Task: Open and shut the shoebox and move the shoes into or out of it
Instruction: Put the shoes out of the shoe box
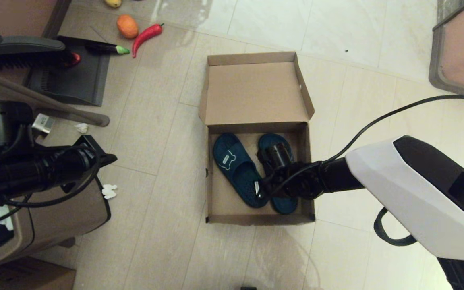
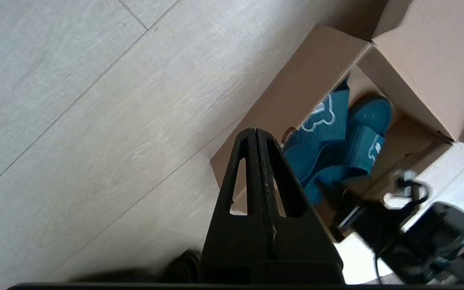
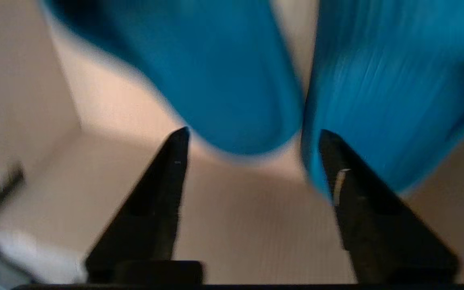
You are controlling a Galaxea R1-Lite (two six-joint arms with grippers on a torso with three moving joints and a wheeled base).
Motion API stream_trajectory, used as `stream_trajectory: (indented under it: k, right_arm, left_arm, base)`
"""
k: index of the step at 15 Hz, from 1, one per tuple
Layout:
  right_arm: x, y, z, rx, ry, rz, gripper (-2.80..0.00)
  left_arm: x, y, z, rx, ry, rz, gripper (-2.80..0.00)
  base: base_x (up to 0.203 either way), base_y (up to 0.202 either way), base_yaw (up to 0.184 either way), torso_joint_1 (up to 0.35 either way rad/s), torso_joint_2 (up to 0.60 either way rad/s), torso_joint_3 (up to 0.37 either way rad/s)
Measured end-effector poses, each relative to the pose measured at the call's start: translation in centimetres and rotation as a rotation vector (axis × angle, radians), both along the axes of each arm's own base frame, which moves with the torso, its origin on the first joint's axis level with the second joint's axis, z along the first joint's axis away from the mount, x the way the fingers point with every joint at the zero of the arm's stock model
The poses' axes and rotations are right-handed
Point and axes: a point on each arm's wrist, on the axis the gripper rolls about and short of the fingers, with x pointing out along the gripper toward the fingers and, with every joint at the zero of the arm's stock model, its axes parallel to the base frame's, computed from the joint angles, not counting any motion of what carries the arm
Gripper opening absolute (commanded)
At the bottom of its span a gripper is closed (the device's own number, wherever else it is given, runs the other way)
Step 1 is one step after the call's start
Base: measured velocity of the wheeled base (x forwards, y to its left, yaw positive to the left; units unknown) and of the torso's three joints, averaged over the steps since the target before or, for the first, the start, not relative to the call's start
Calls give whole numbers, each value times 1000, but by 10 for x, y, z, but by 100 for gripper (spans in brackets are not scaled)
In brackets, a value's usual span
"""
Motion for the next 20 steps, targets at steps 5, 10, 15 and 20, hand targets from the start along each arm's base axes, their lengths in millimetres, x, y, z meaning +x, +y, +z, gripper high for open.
stream_trajectory:
  k: [5, 10, 15, 20]
  right_arm:
    - [40, -9, 9, 13, -83, -68, 0]
    - [52, -11, 6, 61, -142, -102, 0]
    - [53, -2, 5, 99, -197, -92, 0]
    - [55, 13, -8, 117, -272, -110, 0]
  left_arm:
    - [6, 4, -7, -2, 5, 13, -280]
    - [8, 4, -12, -2, 22, 13, -280]
    - [7, 3, -12, -2, 24, 13, -280]
    - [5, 4, -11, -32, 26, 26, -280]
  base:
    - [0, 0, 0, 0, 0, 0]
    - [0, 0, 0, 0, 0, 0]
    - [0, 0, 0, 0, 0, 0]
    - [0, 0, 0, 0, 0, 0]
